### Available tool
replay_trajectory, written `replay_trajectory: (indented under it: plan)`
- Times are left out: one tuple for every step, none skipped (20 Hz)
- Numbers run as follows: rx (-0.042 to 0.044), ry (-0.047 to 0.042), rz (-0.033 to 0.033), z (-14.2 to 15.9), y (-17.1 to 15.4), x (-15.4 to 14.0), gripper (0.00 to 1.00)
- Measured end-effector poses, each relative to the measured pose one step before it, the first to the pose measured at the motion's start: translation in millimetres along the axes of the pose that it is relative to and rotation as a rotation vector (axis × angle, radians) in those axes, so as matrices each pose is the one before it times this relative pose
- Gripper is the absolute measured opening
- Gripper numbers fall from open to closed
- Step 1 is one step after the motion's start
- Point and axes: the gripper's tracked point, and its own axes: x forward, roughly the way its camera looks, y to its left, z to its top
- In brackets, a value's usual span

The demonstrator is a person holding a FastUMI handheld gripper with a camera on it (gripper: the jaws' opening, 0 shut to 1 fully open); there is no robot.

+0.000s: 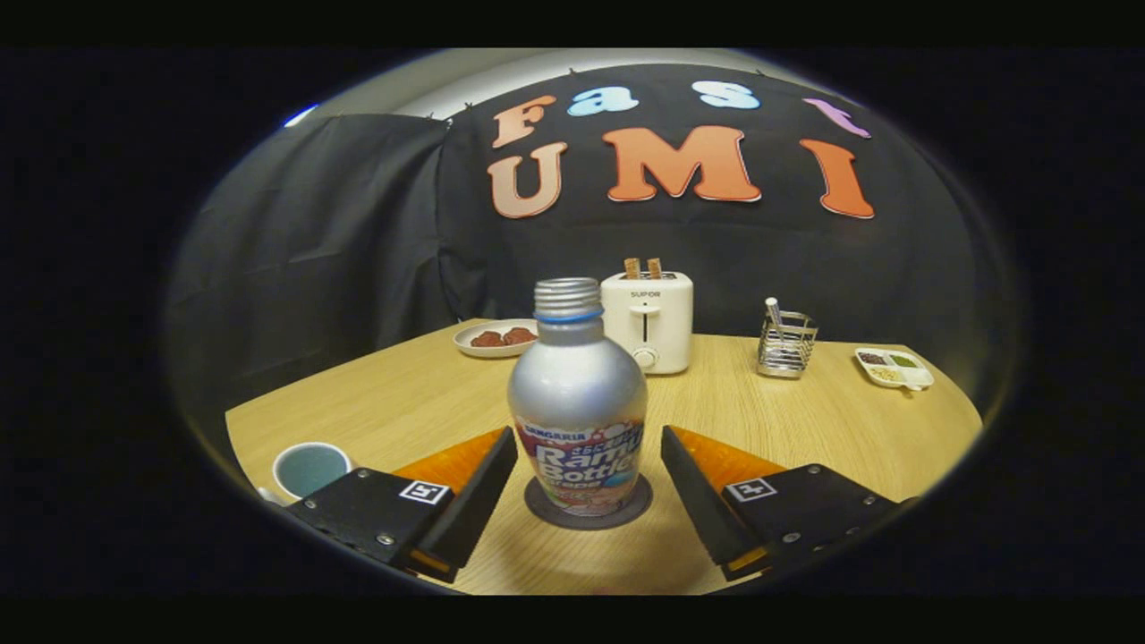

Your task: Take the bottle from table, then pour the juice into the cup, finally place the bottle on the coaster

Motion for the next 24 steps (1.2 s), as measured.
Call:
replay_trajectory:
  plan:
    - [-0.00451, -0.01865, -0.00736, 6.89, -1.53, -9.01, 0.98]
    - [-0.01131, -0.02088, -0.01373, 5.99, -4.15, -8.22, 0.97]
    - [-0.01542, -0.01920, -0.01630, 6.56, -5.98, -9.22, 0.98]
    - [-0.01016, -0.02294, -0.01710, 7.80, -6.05, -9.72, 0.97]
    - [-0.00256, -0.02322, -0.01839, 6.68, -5.65, -10.87, 0.97]
    - [0.00349, -0.02056, -0.02068, 6.21, -7.11, -10.80, 0.97]
    - [0.00805, -0.02323, -0.03043, 6.75, -8.48, -11.39, 0.98]
    - [0.00725, -0.02916, -0.02026, 6.65, -7.18, -11.08, 0.97]
    - [0.00388, -0.02513, -0.01332, 8.37, -4.29, -11.32, 0.97]
    - [0.00127, -0.02123, -0.01267, 6.44, -5.63, -10.28, 0.97]
    - [0.00193, -0.01823, -0.01205, 7.13, -5.94, -11.08, 0.97]
    - [0.00476, -0.01950, -0.00945, 7.85, -5.24, -10.38, 0.97]
    - [0.00495, -0.01729, -0.00909, 8.57, -5.25, -9.83, 0.97]
    - [0.01283, -0.01394, -0.02420, 6.96, -8.34, -9.50, 0.97]
    - [0.01349, -0.00189, -0.03564, 2.72, -10.60, -10.05, 0.97]
    - [0.01326, -0.02273, -0.02445, 6.03, -7.25, -9.58, 0.97]
    - [0.00818, -0.02178, -0.01931, 9.73, -4.76, -5.71, 0.97]
    - [-0.00129, -0.01565, -0.00266, 5.03, -2.41, -4.91, 0.97]
    - [-0.00108, -0.01415, -0.00233, 4.68, -2.19, -5.24, 0.97]
    - [-0.00116, -0.01483, -0.00005, 5.59, -2.05, -3.56, 0.97]
    - [-0.00224, -0.01878, -0.00009, 5.75, -2.27, -4.64, 0.97]
    - [-0.00640, -0.01442, -0.00423, 5.03, -3.34, -2.98, 0.97]
    - [-0.00541, -0.00639, -0.00372, 1.86, -1.62, -2.73, 0.97]
    - [-0.00693, -0.00092, -0.00868, -0.03, -2.29, -3.44, 0.97]
